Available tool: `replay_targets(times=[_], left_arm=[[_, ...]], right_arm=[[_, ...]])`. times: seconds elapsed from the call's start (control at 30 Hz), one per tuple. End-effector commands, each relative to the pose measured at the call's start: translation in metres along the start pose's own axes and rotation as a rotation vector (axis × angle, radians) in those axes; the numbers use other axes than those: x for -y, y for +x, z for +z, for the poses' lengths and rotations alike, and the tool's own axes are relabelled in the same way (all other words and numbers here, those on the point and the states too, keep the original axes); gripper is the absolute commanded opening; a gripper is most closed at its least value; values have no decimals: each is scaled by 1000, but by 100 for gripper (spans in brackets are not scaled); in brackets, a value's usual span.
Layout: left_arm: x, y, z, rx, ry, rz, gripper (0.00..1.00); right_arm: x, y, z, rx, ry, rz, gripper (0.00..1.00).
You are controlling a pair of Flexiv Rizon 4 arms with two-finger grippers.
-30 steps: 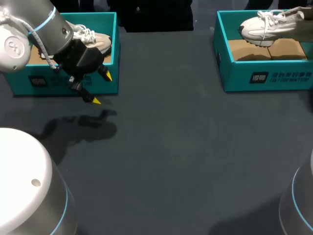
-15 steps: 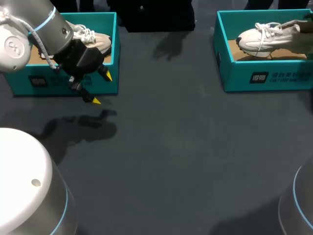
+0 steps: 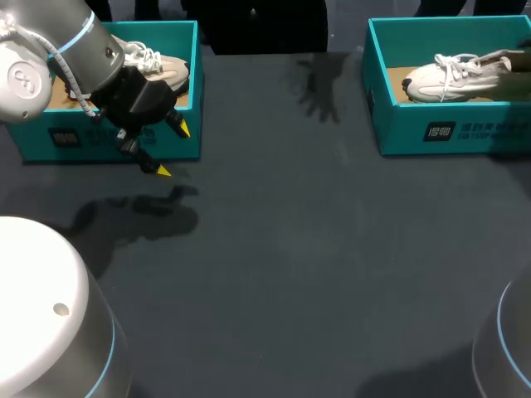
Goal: Take the shoe out of the shoebox, open the shoe tongue, remove and reinsert the insole, then place the shoe into the shoebox
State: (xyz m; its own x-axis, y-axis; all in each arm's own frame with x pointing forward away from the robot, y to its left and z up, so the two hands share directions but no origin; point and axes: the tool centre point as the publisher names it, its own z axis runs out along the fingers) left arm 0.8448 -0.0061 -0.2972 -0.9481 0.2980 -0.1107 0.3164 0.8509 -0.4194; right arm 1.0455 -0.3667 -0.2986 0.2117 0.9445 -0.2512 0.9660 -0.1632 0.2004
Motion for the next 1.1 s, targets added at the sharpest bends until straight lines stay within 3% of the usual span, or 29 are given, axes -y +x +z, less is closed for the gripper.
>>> replay_targets(times=[0.03,0.43,0.73,1.1], left_arm=[[0,0,0,0,-3,0,100],[0,0,0,0,-3,0,100],[0,0,0,0,-3,0,100],[0,0,0,0,-3,0,100]], right_arm=[[2,-1,-3,-1,-5,1,0],[24,20,11,-7,10,-11,0],[36,25,24,-5,27,-23,0],[42,37,34,-12,34,-49,0]])
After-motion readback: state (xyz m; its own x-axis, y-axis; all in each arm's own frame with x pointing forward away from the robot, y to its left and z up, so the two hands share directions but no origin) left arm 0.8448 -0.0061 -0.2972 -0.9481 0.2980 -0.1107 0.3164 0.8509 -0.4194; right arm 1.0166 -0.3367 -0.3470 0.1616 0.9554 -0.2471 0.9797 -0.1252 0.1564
